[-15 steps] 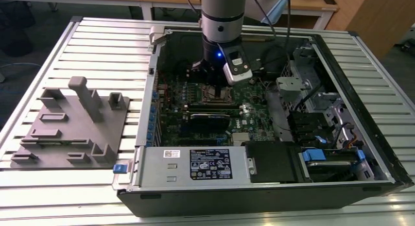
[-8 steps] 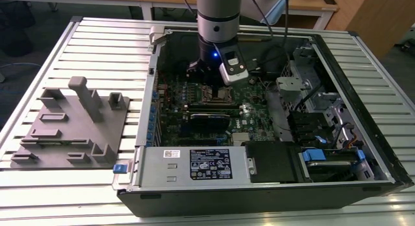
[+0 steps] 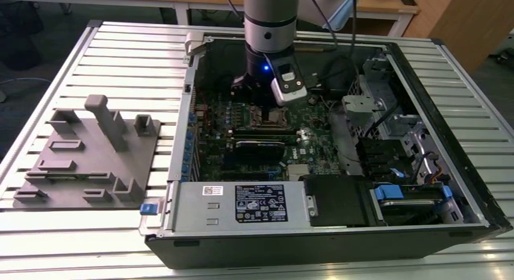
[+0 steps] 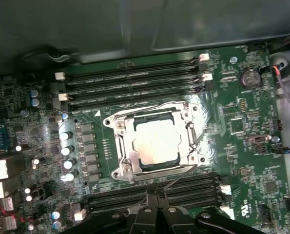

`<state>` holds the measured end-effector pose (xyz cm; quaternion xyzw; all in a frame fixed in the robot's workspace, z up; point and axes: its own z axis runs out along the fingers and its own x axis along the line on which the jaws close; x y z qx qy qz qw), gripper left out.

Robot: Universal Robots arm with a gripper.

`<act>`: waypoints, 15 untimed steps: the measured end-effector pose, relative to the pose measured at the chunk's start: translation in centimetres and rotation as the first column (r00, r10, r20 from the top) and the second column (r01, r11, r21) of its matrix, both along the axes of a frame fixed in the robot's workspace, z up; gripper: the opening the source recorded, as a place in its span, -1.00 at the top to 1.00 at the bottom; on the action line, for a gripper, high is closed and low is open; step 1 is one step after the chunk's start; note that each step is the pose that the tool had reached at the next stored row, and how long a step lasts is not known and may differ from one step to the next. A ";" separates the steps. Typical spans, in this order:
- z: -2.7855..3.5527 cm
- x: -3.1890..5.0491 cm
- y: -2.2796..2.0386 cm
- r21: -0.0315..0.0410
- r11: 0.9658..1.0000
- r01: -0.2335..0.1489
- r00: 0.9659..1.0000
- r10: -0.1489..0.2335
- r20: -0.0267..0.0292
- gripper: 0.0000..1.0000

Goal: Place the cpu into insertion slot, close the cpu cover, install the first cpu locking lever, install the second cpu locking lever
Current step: 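Install the second cpu locking lever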

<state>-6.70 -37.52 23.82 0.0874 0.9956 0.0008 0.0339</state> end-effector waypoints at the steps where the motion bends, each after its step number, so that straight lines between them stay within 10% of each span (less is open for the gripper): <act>1: -0.01 0.00 0.00 0.000 1.000 0.000 1.000 0.000 -0.010 0.80; 7: -0.01 0.00 0.00 0.000 1.000 0.000 1.000 0.000 -0.030 0.80; 15: -0.55 -0.16 -0.01 0.000 1.000 0.000 1.000 0.000 -0.030 0.80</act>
